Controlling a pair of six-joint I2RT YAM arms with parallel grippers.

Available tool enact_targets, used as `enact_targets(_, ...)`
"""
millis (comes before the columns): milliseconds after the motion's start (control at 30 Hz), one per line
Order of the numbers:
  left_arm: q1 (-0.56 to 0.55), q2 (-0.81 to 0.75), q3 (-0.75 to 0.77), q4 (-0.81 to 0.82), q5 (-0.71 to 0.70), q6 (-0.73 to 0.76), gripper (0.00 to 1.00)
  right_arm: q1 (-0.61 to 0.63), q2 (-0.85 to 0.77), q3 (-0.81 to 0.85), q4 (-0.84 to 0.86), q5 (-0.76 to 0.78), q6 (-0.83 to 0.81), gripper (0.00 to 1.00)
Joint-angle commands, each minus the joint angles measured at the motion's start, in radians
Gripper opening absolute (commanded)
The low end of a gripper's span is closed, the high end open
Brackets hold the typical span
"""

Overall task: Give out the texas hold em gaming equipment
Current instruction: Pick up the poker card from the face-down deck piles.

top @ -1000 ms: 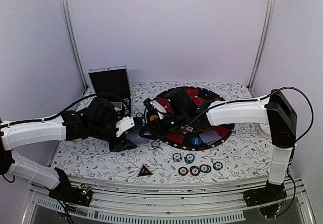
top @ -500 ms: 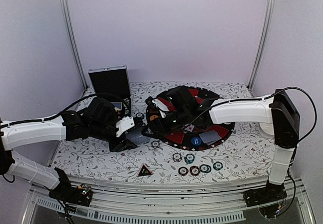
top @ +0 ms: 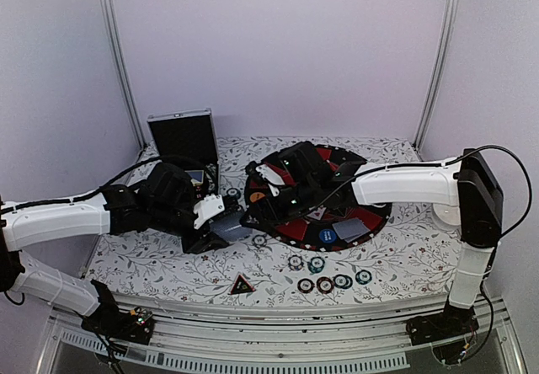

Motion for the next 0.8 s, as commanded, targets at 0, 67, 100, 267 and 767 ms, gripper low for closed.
enact_targets(0,0.012,-0.016,-0.006,0.025,0.013,-0.003,0.48,-0.008,-0.033,0.034,-0.046,0.037,-0.023,0.83)
enact_targets(67,0.013,-0.014,-0.006,0.025,0.014,-0.003,0.48,-0.008,-0.035,0.041,-0.055,0.034,-0.026,0.83)
enact_targets(100,0.012,-0.014,-0.006,0.024,0.014,-0.003,0.48,-0.008,-0.038,0.044,-0.057,0.027,-0.028,0.83)
enact_targets(267,0.012,-0.01,-0.004,0.023,0.017,-0.004,0.48,-0.008,-0.072,0.043,-0.041,-0.067,-0.041,0.73)
enact_targets(767,0.013,-0.02,-0.006,0.023,0.019,-0.005,0.48,-0.009,-0.051,0.049,-0.022,-0.157,-0.004,0.25)
